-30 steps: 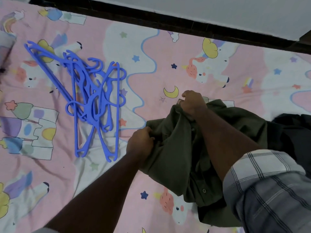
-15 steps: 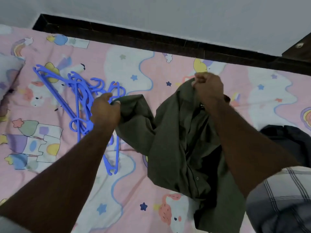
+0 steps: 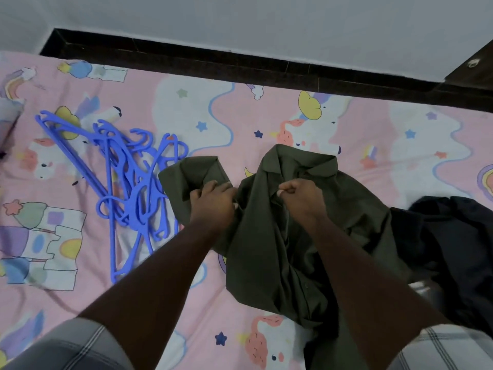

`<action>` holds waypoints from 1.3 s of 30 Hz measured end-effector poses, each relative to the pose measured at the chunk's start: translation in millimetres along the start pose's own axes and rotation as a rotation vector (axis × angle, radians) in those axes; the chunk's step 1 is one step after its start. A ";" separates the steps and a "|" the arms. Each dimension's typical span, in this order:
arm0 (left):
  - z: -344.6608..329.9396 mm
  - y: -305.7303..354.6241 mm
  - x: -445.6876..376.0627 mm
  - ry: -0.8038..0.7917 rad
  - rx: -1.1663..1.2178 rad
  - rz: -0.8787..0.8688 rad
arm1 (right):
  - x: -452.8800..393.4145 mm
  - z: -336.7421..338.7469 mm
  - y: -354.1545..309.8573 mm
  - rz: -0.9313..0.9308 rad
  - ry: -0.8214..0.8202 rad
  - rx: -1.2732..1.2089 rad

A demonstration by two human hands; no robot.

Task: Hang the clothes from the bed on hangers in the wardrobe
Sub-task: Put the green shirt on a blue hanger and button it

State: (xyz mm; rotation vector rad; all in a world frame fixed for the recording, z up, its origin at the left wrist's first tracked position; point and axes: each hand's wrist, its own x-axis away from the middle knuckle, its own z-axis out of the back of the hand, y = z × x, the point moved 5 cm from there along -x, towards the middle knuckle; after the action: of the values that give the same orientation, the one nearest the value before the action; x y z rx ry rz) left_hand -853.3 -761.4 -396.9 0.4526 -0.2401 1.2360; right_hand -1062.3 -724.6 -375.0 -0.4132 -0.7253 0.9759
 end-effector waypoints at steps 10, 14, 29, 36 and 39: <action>7.9 -53.1 31.3 0.116 0.168 0.066 | -57.6 -33.4 -7.0 -0.113 0.043 0.040; 15.2 -95.7 50.9 0.271 0.338 0.283 | -55.9 -20.0 -7.4 -0.150 0.222 -0.060; 28.8 -37.0 32.9 0.251 0.165 0.164 | -15.1 72.1 40.9 -0.073 0.244 0.159; -18.3 49.8 45.3 0.131 0.415 -0.058 | 22.8 58.7 70.2 -0.075 0.174 0.149; -36.2 78.0 58.8 0.077 0.510 -0.054 | 46.0 71.1 84.9 -0.139 0.284 0.026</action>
State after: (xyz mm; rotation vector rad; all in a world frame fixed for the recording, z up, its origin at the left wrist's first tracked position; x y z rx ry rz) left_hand -910.7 -674.8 -388.9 0.8418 0.1596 1.2550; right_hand -1147.6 -641.6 -361.0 -0.4613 -0.4763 0.7752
